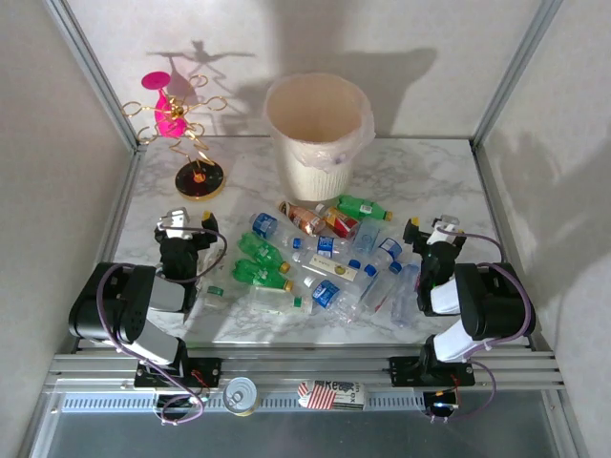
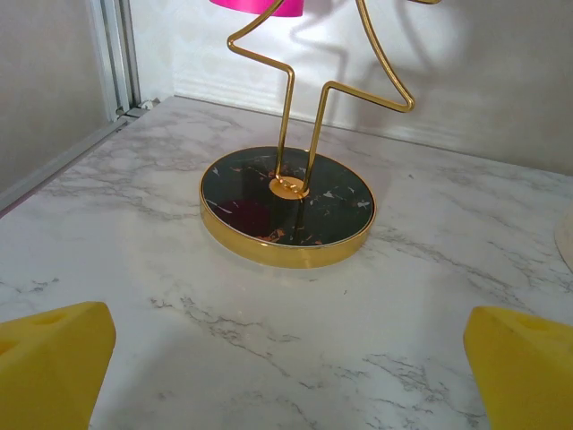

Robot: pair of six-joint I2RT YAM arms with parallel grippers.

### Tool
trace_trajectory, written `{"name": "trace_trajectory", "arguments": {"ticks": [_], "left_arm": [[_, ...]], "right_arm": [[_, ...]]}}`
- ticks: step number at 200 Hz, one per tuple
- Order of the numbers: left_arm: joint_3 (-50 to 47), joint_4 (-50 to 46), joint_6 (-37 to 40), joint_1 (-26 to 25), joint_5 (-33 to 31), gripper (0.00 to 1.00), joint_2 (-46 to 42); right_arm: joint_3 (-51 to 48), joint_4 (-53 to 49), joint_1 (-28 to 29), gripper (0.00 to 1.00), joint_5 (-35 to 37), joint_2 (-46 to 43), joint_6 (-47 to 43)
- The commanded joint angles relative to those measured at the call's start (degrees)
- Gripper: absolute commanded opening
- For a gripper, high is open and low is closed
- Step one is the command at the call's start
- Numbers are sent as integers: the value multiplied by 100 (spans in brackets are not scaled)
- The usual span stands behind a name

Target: Put the plastic bottles in the bin

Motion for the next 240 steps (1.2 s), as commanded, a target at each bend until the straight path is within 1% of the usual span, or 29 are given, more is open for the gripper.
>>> {"name": "trace_trajectory", "arguments": {"ticks": [1,200,211,220,231,240], "left_arm": [[40,68,-26,-45,-79,99,17],[56,30,-51,-9,-4,99,15],[33,66,-43,-25,-50,99,14],[17,122,-87,-52,-280,100,-11],[66,-101,-140,-53,-411,100,-204],[182,-514,-131,-53,-382,100,-463]], "right_arm": [[87,258,-6,99,-50,22,-91],[87,249,-16,99,-83,22,-91],[125,174,5,99,-263,-14,-196],[138,59,42,99,-322,-108,-248],[98,21,61,99,-222,-282,-267],[88,-155,85,99,-118,-521,-258]]}}
